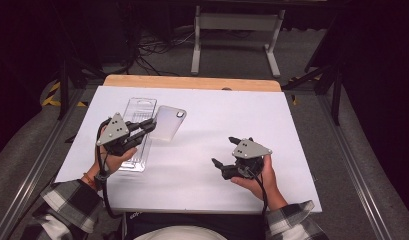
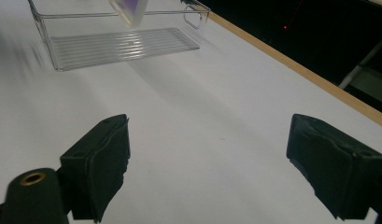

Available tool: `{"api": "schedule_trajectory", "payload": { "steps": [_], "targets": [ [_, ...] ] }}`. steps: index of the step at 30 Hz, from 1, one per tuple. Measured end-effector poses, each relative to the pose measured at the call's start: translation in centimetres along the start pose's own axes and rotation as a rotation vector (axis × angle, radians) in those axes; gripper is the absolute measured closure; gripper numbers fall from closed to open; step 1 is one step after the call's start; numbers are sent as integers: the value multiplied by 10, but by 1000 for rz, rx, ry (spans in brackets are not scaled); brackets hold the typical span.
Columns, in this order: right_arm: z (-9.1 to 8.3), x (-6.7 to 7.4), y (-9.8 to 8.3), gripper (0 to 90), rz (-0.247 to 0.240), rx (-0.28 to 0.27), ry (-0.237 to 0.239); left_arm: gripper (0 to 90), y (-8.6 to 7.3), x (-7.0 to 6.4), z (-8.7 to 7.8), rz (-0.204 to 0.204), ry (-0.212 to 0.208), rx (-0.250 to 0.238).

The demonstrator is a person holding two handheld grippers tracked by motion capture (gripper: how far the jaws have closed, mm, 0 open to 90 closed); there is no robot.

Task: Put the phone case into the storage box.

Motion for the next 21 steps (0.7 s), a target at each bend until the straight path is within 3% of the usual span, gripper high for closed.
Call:
{"api": "schedule_trajectory", "payload": {
  "steps": [21],
  "targets": [
    [-4,-4,4,25,26,-73,-39,829,1,7,-3,-3,14,-11]
  ]
}}
Point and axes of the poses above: each handheld gripper's, and its own axes: z roughly forward along the jaws, y roughly out of its top, x roughly to its left, the point moved 6 cm from there along z, roughly forward along the jaws, and after that the axes turned 4 degrees about z, right-handed, at the moved point
